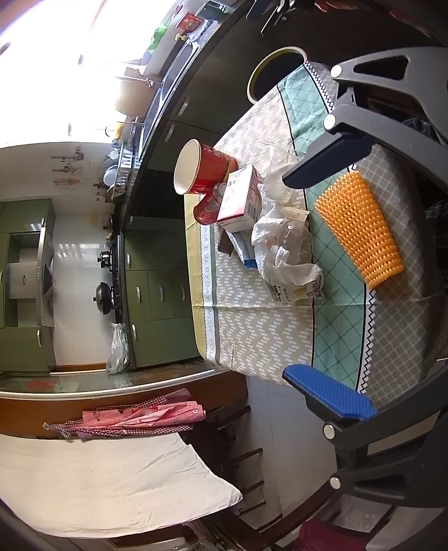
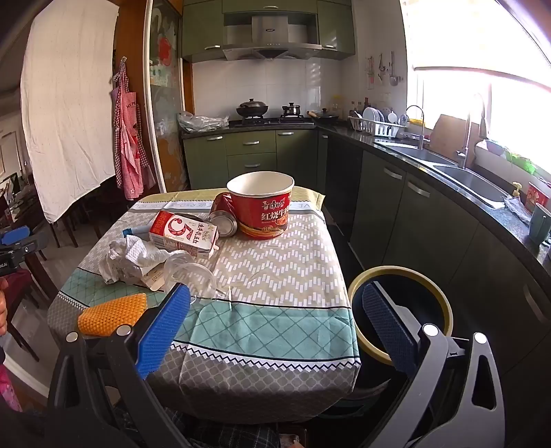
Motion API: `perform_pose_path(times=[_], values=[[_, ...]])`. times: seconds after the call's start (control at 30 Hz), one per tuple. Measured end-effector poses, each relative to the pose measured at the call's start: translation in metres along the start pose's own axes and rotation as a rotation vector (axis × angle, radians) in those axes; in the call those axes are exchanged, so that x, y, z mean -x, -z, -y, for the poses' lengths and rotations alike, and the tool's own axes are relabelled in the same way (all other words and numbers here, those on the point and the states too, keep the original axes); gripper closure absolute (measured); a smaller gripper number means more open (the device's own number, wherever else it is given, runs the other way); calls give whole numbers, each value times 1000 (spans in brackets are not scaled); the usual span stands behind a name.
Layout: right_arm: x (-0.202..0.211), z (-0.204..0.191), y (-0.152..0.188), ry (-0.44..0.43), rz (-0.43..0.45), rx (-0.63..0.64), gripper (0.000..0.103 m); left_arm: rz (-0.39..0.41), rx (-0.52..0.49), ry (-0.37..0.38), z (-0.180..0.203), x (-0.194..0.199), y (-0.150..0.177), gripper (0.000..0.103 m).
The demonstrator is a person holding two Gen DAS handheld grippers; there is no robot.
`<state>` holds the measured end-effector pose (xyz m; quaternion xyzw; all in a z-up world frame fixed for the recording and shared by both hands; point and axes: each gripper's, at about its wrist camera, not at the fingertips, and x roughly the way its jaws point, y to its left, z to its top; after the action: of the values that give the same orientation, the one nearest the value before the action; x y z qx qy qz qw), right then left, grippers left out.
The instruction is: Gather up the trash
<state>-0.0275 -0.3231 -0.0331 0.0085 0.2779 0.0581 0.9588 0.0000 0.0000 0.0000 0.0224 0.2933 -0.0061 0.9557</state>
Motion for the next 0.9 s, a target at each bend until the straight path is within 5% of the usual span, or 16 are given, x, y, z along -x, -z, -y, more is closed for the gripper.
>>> perform_pose_path(times=[0.9], values=[[0,2,-1,2,-1,1,4,-6,-7,8,0,-2,0,6]])
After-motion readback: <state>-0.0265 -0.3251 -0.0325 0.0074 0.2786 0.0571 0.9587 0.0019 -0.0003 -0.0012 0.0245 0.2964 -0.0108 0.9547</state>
